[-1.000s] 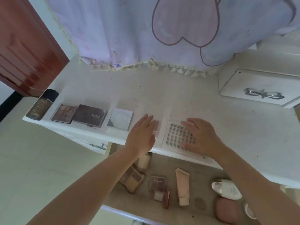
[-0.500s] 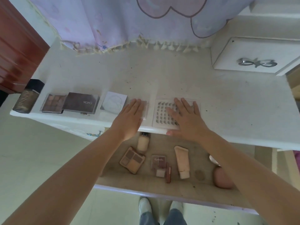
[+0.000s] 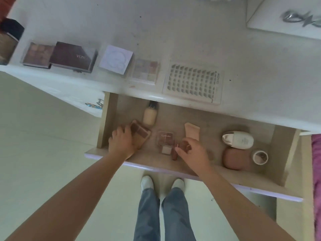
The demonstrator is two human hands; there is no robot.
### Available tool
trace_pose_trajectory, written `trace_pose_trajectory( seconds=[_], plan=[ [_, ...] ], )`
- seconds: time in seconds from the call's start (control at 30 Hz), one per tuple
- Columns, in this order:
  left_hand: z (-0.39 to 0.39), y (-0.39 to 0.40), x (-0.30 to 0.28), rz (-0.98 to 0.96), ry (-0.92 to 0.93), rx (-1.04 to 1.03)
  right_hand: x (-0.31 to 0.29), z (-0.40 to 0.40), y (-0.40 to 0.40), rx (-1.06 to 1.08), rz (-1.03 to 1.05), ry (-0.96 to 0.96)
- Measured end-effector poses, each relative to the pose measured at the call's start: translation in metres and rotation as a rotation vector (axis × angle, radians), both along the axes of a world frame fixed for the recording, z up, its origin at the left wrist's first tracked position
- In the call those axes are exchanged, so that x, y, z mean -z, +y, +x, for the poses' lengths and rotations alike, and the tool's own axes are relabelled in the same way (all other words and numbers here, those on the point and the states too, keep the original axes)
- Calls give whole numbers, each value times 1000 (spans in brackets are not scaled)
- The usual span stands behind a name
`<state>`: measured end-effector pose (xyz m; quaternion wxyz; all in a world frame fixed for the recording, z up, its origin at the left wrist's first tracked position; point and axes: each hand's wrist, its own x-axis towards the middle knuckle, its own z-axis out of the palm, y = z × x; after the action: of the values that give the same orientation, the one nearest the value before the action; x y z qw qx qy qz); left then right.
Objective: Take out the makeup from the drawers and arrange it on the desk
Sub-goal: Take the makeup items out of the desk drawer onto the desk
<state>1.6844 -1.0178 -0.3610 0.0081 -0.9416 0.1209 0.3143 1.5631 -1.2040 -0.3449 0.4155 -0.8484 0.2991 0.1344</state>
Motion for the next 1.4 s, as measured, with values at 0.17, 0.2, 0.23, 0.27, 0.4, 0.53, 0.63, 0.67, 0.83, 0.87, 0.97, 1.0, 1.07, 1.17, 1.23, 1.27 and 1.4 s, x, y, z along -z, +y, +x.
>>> trace_pose_trajectory(
  seconds=[0.17,0.2,0.23,0.27,0.4,0.53,0.63,0.67,0.83,0.87,0.97,1.0,1.07,1.17,1.23,1.27,1.4],
  plan=[
    [-5,-20,22,11,35,-70,30,16,15,-1,2,219],
    [-6,-22,25,18,9,-74,34,16,16,-14,-12,255],
    [-6,-25,27,17,-21,-77,35,16,17,-19,-28,278],
    [-5,-26,29,9,-48,-81,36,15,17,-15,-38,283],
    [-3,-30,35,1,-117,-88,38,14,16,4,-43,280],
    [-1,-29,35,10,-118,-61,32,9,14,101,-52,245],
    [2,-21,20,-24,-26,-104,12,0,10,72,-63,35],
    [1,-17,10,-40,26,-134,1,-4,7,55,-50,-15],
    [-7,1,-62,-173,125,36,-70,-20,-8,173,115,-214],
    [-5,0,-75,-227,98,100,-81,-19,-14,228,145,-247],
    [3,-22,-119,-443,2,303,-116,-20,-42,355,90,-360],
    [6,-36,-132,-512,-19,364,-125,-20,-55,370,42,-382],
    [11,-71,-150,-606,-72,479,-141,-17,-85,381,-41,-402],
    [15,-133,-155,-590,-96,634,-150,-12,-138,339,-132,-328],
    [16,-171,-147,-498,-67,720,-145,-5,-173,296,-121,-229],
    [16,-188,-141,-462,-58,751,-140,0,-187,280,-101,-188],
    [14,-239,-119,-435,-82,801,-118,14,-223,268,-16,-145]
  ],
)
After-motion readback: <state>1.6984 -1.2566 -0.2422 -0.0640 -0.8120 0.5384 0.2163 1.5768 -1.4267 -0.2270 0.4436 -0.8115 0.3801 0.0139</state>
